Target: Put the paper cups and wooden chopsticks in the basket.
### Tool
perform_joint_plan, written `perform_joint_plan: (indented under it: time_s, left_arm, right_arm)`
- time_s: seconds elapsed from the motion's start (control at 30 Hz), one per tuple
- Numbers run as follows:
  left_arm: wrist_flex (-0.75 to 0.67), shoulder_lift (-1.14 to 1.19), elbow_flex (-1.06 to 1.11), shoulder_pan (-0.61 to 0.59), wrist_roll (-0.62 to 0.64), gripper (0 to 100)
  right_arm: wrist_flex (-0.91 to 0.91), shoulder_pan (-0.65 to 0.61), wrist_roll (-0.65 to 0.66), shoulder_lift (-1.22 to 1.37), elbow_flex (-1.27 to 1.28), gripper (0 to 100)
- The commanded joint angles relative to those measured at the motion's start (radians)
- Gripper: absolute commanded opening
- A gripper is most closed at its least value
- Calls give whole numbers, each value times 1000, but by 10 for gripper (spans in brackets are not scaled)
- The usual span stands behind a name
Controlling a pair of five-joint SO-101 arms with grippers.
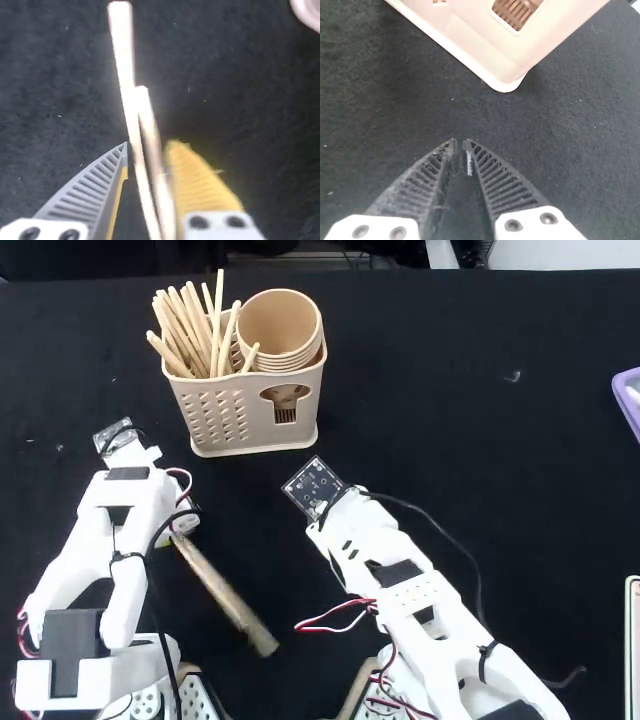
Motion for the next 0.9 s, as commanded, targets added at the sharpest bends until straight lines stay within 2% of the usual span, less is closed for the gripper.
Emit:
perform_joint_plan:
  time_s: [0.0, 0.17, 0.33, 0.5, 0.77, 0.87]
  left_arm:
    - [-29, -14, 35, -13, -6, 72]
    - [-104, -25, 90, -13, -8, 54]
    - [-101, -26, 33, -21, -9, 30]
    - [-100, -29, -101, -128, -14, 30]
    - [-100, -216, -136, -271, -210, 30]
    - [-100, -307, -120, -289, -304, 30]
  right_arm:
    - [-18, 18, 5, -31, -2, 31]
    - [-18, 18, 5, -31, -2, 31]
    - [-18, 18, 5, -31, -2, 31]
    - [-18, 18, 5, -31, -2, 31]
    - [-20, 18, 5, -31, -2, 31]
    - [-21, 18, 5, -31, -2, 31]
